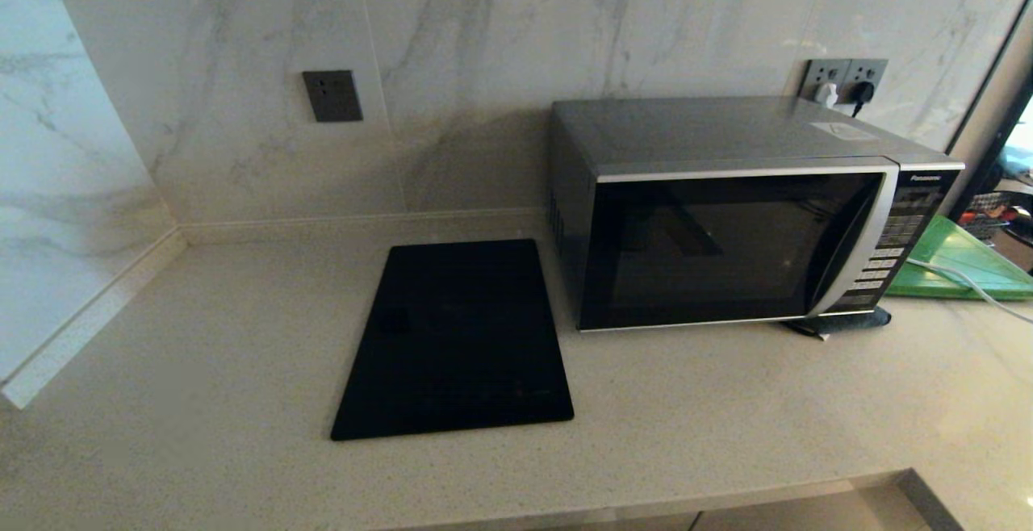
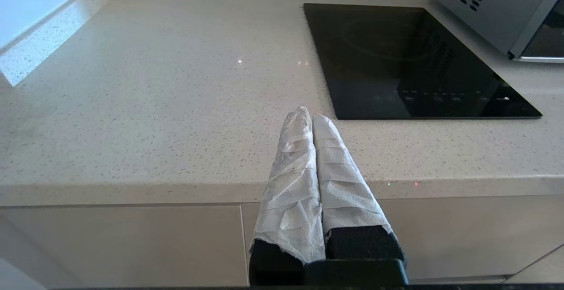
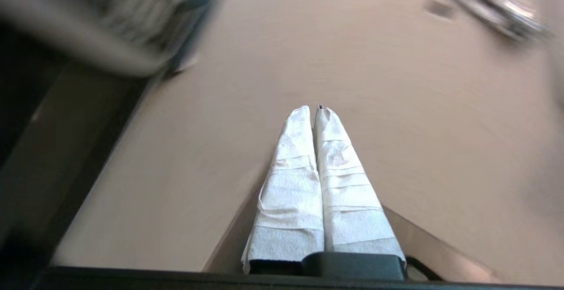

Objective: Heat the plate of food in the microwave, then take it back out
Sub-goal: Close the microwave oven

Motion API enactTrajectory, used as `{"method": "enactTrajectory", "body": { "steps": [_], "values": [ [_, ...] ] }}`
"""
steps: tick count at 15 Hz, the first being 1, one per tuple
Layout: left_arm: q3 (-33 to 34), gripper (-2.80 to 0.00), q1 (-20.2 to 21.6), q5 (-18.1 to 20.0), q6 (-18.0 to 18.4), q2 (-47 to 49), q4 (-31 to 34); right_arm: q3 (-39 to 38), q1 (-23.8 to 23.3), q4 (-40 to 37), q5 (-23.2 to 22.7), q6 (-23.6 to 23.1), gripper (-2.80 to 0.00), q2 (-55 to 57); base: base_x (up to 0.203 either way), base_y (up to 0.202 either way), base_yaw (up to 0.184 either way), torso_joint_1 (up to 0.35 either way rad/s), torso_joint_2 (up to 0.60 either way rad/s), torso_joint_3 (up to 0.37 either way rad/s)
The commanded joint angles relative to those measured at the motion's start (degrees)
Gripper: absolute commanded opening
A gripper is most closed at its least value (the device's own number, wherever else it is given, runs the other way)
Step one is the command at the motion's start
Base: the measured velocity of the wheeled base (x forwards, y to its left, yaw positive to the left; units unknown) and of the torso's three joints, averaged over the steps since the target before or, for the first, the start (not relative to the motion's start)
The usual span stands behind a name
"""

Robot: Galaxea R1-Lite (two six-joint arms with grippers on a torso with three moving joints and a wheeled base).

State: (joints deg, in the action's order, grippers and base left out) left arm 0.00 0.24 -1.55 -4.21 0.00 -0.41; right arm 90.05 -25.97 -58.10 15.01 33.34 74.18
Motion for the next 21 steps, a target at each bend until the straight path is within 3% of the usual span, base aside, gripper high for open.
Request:
{"method": "enactTrajectory", "body": {
  "steps": [1, 5, 7, 8, 10, 13, 15, 16, 18, 21],
  "values": [
    [0.0, -2.80, 0.0, 0.0, 0.0, 0.1, 0.0, -8.9, -9.0, 2.7, -1.7, 0.4, -2.80, -4.3, 0.000, 0.000, 0.000, 0.000, 0.00, 0.000],
    [0.0, -2.80, 0.0, 0.0, 0.0, 0.1, 0.0, -15.2, -17.6, 12.5, -23.2, -0.7, -2.80, -1.2, 0.000, 0.000, 0.000, 0.000, 0.00, 0.000],
    [0.0, -2.80, 0.0, 0.0, 0.0, 0.1, 0.0, -15.7, -20.9, 18.6, -38.5, -0.6, -2.80, 5.1, 0.000, 0.000, 0.000, 0.000, 0.00, 0.000],
    [0.0, -2.80, 0.0, 0.0, 0.0, 0.1, 0.0, -14.9, -21.8, 20.8, -46.5, 0.7, -2.80, 9.0, 0.000, 0.000, 0.000, 0.000, 0.00, 0.000],
    [0.0, -2.80, 0.0, 0.0, 0.0, 0.1, 0.0, -11.3, -22.4, 23.4, -58.0, 7.9, -2.80, 16.4, 0.000, 0.000, 0.000, 0.000, 0.00, 0.000],
    [0.0, -2.80, 0.0, 0.0, 0.0, 0.1, 0.0, -10.0, -22.6, 30.5, -64.8, 18.5, -2.80, 27.5, 0.000, 0.000, 0.000, 0.000, 0.00, 0.000],
    [0.0, -2.80, 0.0, 0.0, 0.0, 0.1, 0.0, -9.7, -22.7, 33.8, -65.9, 19.3, -2.80, 34.3, 0.000, 0.000, 0.000, 0.000, 0.00, 0.000],
    [0.0, -2.80, 0.0, 0.0, 0.0, 0.1, 0.0, -9.5, -23.4, 34.7, -66.1, 16.5, -2.80, 37.3, 0.000, 0.000, 0.000, 0.000, 0.00, 0.000],
    [0.0, -2.80, 0.0, 0.0, 0.0, 0.1, 0.0, -9.5, -25.2, 35.0, -67.3, 6.1, -2.80, 43.1, 0.000, 0.000, 0.000, 0.000, 0.00, 0.000],
    [0.0, -2.80, 0.0, 0.0, 0.0, 0.1, 0.0, -9.8, -25.9, 31.7, -77.3, -8.6, -2.80, 48.5, 0.000, 0.000, 0.000, 0.000, 0.00, 0.000]
  ]
}}
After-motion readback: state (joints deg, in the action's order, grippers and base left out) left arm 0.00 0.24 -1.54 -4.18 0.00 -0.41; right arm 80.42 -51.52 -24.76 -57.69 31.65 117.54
